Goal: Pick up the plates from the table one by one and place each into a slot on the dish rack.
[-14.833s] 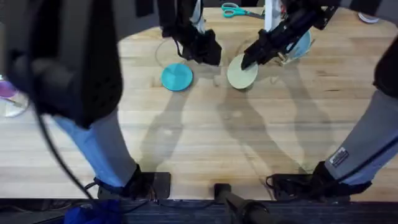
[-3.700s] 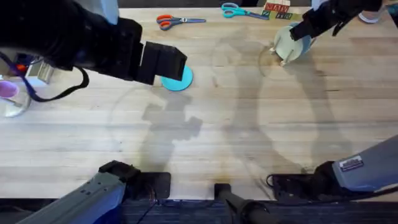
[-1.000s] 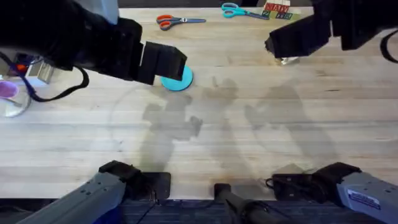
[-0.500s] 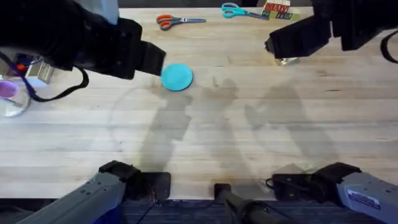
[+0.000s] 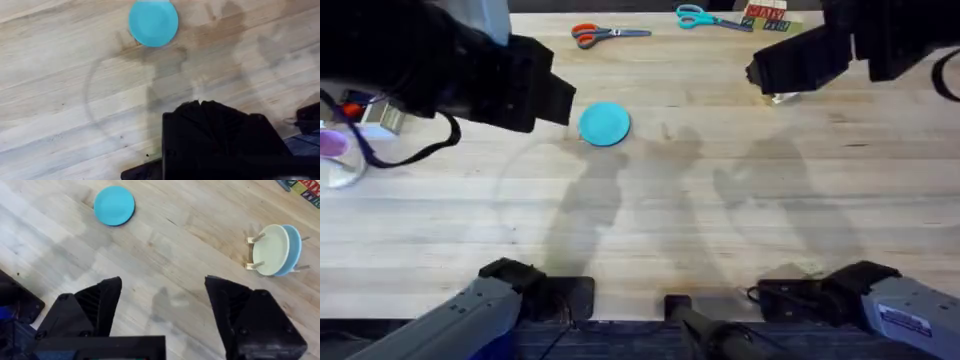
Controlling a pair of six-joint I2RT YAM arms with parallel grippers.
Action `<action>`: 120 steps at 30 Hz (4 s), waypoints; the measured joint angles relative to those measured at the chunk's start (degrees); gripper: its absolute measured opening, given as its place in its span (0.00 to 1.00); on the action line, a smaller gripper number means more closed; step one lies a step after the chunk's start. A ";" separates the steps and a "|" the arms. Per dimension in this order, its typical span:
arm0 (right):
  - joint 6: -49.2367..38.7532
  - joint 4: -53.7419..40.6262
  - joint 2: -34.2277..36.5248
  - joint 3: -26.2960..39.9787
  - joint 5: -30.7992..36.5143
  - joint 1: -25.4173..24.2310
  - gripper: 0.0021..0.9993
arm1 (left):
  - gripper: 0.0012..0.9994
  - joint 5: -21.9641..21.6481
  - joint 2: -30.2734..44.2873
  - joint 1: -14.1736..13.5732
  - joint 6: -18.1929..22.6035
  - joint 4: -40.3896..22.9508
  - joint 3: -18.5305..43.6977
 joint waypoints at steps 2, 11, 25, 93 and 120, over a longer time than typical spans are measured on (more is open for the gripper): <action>0.00 0.00 0.00 0.00 0.00 0.00 1.00 | 0.04 0.00 0.00 0.00 -0.30 0.05 0.00; 0.19 0.00 0.00 0.00 0.00 0.00 1.00 | 0.04 1.96 1.28 5.77 -0.07 0.18 0.02; 0.20 0.00 0.00 0.00 0.00 0.00 1.00 | 0.04 20.54 4.87 19.72 8.42 2.71 -6.42; 0.38 0.00 0.00 -0.02 0.00 0.00 1.00 | 0.04 35.21 31.06 29.54 8.21 30.11 -19.47; 0.37 0.02 0.00 -0.02 0.00 0.00 1.00 | 0.04 35.21 32.48 29.59 8.01 32.13 -19.50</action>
